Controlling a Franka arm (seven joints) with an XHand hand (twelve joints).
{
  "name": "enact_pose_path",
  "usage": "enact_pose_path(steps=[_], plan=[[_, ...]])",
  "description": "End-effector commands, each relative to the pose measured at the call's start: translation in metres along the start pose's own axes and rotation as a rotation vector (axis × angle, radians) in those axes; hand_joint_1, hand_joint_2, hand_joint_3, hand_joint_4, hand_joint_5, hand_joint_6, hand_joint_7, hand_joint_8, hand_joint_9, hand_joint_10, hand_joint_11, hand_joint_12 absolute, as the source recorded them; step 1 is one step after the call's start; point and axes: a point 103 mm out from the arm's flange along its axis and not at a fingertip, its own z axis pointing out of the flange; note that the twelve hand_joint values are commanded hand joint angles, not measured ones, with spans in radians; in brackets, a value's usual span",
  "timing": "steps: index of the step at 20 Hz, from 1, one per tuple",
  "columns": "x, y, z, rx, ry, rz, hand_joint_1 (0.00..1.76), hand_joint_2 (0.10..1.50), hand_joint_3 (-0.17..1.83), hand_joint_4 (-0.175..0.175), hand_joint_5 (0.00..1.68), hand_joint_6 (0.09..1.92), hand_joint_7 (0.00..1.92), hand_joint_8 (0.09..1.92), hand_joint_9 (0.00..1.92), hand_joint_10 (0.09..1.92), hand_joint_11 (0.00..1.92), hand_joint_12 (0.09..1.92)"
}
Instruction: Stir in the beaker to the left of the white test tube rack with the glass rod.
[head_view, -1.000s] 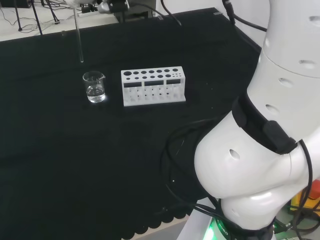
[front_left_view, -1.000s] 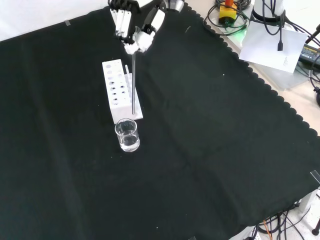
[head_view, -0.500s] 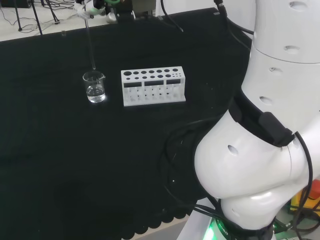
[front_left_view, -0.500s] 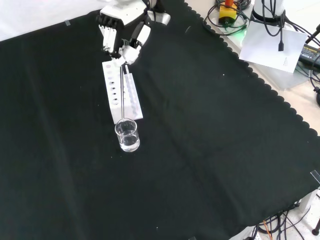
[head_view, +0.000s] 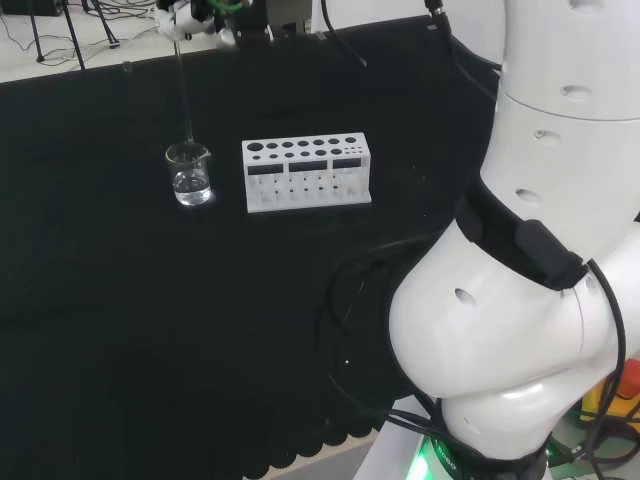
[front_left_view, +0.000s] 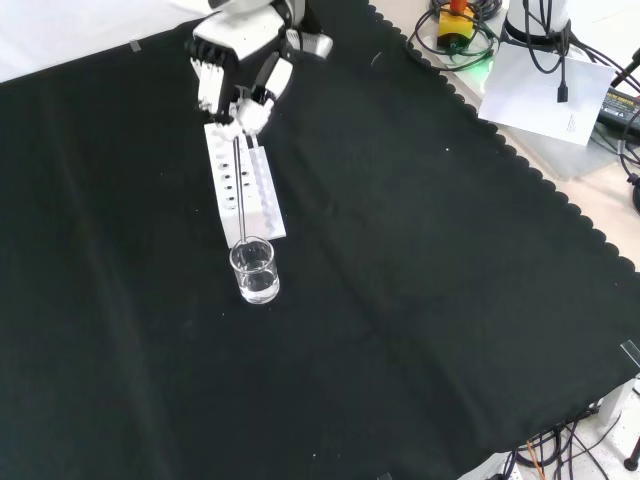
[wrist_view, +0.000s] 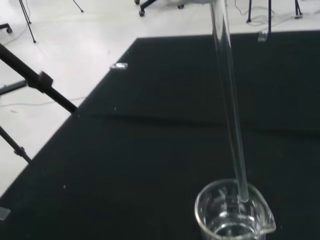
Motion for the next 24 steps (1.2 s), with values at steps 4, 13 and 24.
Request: enact_pose_path(steps=[4, 13, 24], plan=[[0.0, 0.013, 0.033, 0.025, -0.018, 0.001, 1.27, 1.14, 0.0, -0.175, 0.96, 0.71, 0.93, 1.4, 1.64, 0.97, 1.68, 0.78], [-0.008, 0.004, 0.069, 0.005, 0.03, -0.032, 1.27, 1.14, 0.0, -0.175, 0.96, 0.71, 0.93, 1.4, 1.64, 0.97, 1.67, 0.79], [0.012, 0.013, 0.074, 0.02, 0.013, -0.069, 1.27, 1.14, 0.0, -0.175, 0.96, 0.71, 0.93, 1.4, 1.64, 0.98, 1.67, 0.79]])
